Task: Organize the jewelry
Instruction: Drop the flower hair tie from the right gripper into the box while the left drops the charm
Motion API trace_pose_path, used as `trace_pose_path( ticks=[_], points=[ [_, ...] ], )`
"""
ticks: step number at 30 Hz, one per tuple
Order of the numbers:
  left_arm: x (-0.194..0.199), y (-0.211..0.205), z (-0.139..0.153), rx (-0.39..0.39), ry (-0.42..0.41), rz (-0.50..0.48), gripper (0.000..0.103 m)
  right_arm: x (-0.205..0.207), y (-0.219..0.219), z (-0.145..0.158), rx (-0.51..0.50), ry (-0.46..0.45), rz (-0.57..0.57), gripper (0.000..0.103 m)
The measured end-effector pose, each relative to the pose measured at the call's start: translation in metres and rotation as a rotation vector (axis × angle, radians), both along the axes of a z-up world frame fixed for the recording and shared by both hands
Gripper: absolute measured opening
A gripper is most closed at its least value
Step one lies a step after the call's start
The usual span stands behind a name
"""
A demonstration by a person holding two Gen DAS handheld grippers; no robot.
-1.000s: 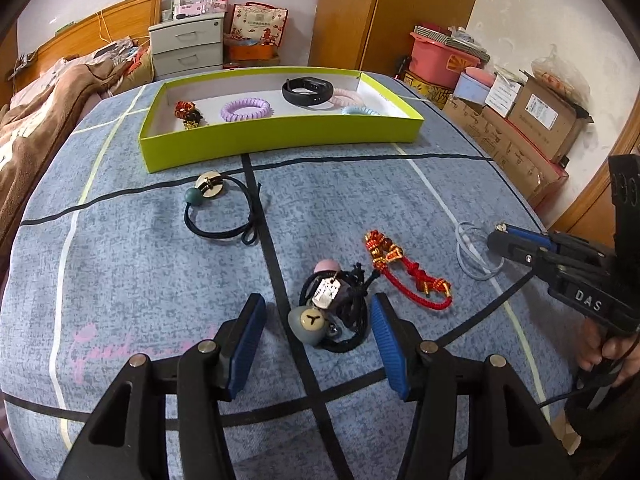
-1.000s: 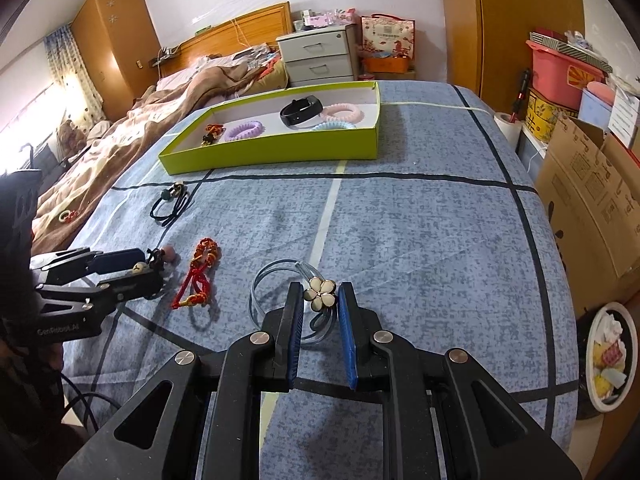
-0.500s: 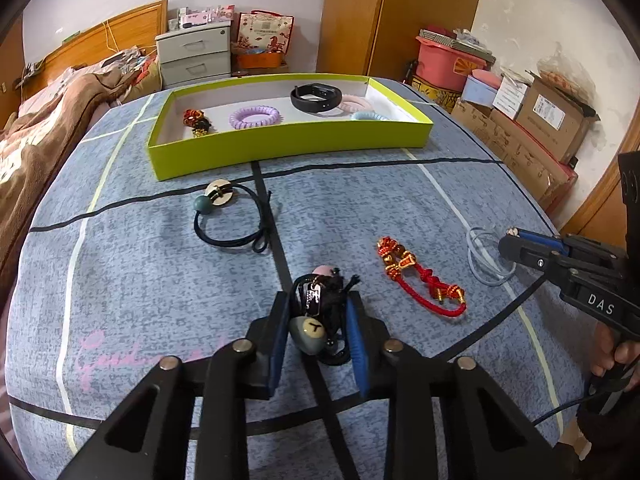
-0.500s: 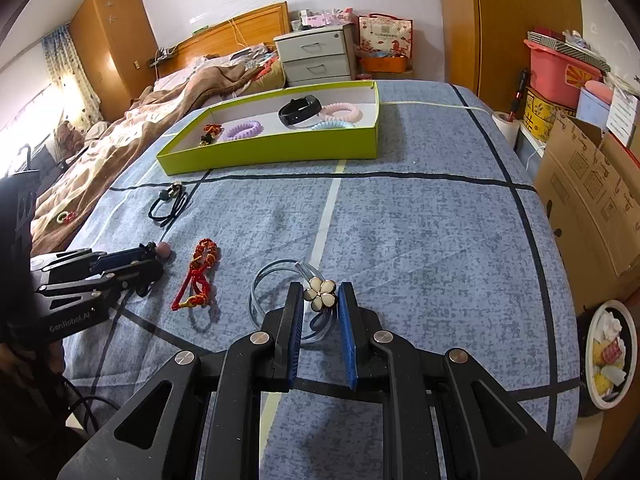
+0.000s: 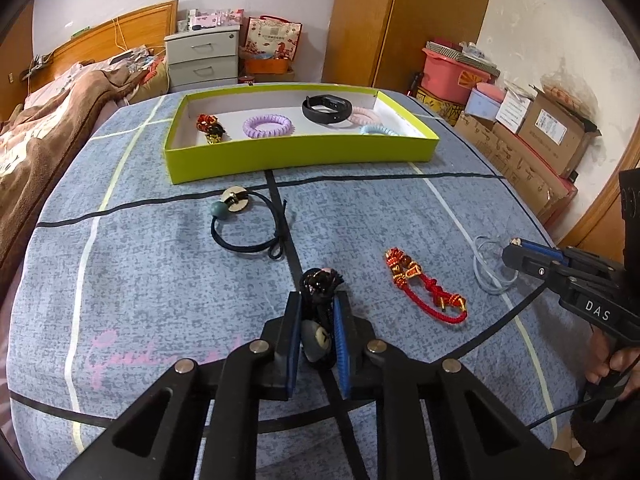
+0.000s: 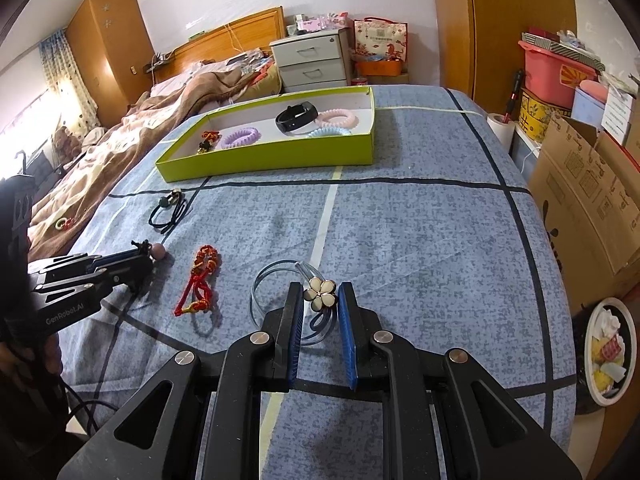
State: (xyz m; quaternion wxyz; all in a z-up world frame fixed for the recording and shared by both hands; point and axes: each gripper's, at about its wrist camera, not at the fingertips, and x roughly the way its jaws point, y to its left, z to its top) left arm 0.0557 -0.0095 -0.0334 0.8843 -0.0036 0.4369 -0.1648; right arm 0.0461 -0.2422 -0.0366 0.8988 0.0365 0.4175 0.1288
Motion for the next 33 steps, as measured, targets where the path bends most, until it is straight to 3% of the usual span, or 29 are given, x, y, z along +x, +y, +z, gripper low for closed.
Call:
trace_pose_path(
  ticks=[20,33],
  points=[
    [0.018,0.025,0.029,-0.056,-0.065,0.060,0.015,0.017,0.008,0.028,0.018,-0.064,0.002,0.018],
    [0.072,0.040,0.048,-0.072,-0.090,0.098,0.015,0.080,0.028,0.050,0.002,-0.105,0.017,0.018]
  ],
)
